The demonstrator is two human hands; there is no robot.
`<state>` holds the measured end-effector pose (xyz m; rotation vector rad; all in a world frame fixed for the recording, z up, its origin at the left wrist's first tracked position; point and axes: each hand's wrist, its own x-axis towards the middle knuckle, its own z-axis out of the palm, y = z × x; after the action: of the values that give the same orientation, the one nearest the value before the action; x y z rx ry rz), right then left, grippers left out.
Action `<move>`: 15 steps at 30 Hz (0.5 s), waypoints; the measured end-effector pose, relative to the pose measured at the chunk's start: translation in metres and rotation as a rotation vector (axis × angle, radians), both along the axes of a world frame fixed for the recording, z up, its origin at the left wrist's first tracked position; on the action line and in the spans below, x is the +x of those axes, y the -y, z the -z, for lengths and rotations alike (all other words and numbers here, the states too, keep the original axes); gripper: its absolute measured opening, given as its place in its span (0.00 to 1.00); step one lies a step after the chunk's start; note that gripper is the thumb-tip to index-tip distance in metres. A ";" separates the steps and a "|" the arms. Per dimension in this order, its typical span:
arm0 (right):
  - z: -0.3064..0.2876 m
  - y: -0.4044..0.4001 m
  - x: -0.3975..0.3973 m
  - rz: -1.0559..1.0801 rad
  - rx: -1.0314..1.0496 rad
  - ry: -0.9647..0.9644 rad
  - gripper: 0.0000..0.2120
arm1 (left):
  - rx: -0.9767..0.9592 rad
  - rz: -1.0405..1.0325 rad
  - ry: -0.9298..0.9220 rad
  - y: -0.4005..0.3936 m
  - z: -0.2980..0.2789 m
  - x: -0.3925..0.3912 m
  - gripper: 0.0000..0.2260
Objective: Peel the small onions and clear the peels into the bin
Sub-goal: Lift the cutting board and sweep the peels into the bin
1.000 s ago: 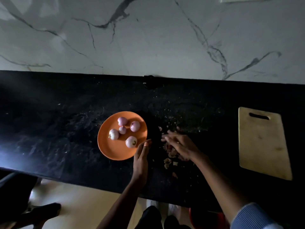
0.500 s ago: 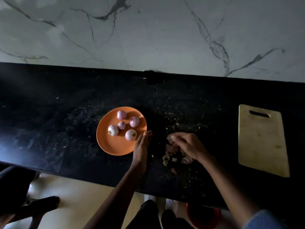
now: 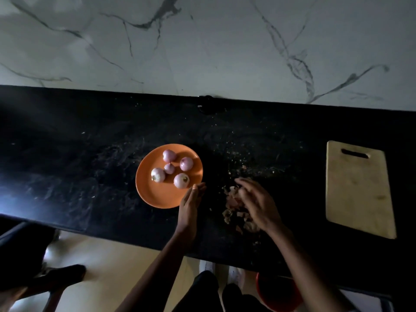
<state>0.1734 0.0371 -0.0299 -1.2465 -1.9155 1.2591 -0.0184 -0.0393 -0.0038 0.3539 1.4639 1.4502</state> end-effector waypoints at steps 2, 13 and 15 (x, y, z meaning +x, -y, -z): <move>0.003 0.008 0.019 0.228 0.026 0.017 0.23 | 0.002 -0.011 -0.001 0.005 0.002 -0.002 0.15; 0.022 0.010 -0.049 0.040 0.256 0.164 0.26 | 0.010 -0.025 -0.035 0.008 0.009 0.002 0.16; 0.026 0.005 -0.052 -0.046 0.317 0.217 0.27 | 0.004 -0.039 -0.025 0.007 0.008 0.001 0.16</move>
<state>0.1211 0.0321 -0.0561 -1.2157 -2.2053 0.8233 -0.0174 -0.0464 -0.0117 0.3487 1.4951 1.4850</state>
